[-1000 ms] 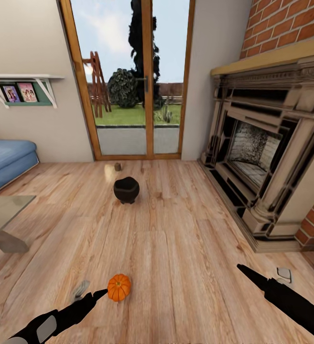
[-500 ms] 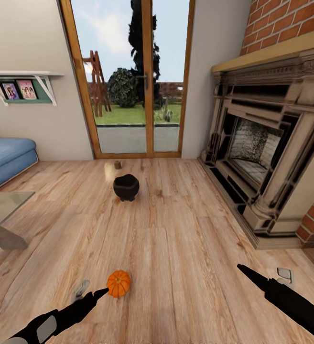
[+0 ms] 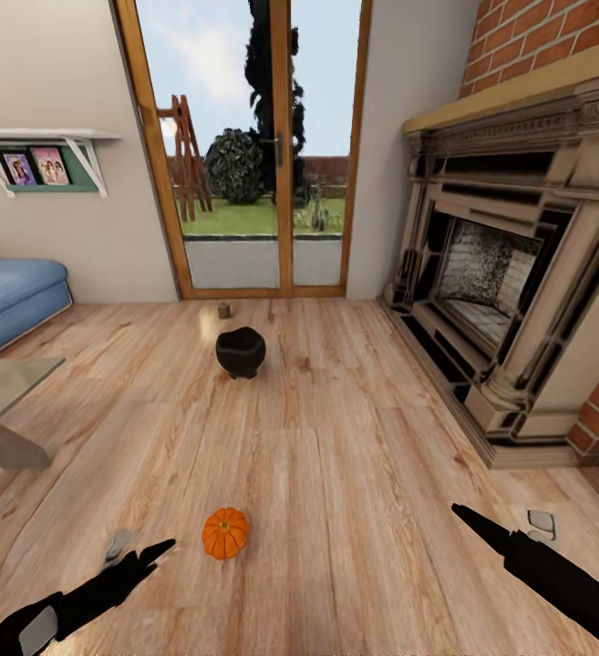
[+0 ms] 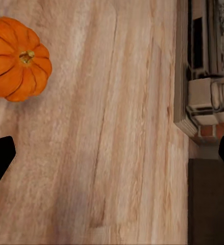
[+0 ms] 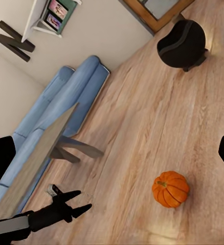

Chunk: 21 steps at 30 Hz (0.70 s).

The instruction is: Place each of the two pumpkins and all three candles from the living room inside a cabinet in the living room (use any cabinet), then make sure every cabinet is closed, and position the cauldron so it is next to a table in the living room.

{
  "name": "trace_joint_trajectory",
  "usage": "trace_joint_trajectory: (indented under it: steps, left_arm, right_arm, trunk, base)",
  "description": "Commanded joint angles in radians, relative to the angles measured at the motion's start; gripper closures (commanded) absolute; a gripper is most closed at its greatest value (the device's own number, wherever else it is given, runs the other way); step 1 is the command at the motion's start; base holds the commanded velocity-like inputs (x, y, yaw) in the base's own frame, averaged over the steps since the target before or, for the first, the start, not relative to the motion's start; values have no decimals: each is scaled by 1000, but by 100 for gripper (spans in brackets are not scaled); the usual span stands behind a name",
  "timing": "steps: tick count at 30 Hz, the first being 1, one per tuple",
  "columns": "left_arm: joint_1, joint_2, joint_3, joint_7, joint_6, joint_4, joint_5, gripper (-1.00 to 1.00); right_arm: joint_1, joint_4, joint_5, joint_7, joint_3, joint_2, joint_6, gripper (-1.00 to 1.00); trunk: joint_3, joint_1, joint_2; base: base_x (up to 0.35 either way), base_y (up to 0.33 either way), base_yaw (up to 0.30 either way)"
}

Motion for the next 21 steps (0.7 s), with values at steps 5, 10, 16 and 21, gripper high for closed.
trace_joint_trajectory:
  steps: [5,10,16,21]
  left_arm:
    - [2,44,8,-53,12,0,38,-100]
    - [3,58,10,-81,13,0,49,-100]
    - [3,73,11,-87,17,1,52,-100]
    - [4,73,10,-126,19,0,52,-100]
  right_arm:
    - [0,0,-4,1,3,1,7,-100]
    - [-1,0,-4,1,5,1,7,-100]
    - [-1,0,-4,1,5,1,7,-100]
    - [0,0,-4,1,5,1,7,-100]
  trunk:
    - [-17,19,-36]
    - [-32,38,-71]
    - [-46,47,-85]
    - [-46,47,-85]
  base:
    - [0,0,0]
    - [0,0,0]
    - [0,0,0]
    - [0,0,0]
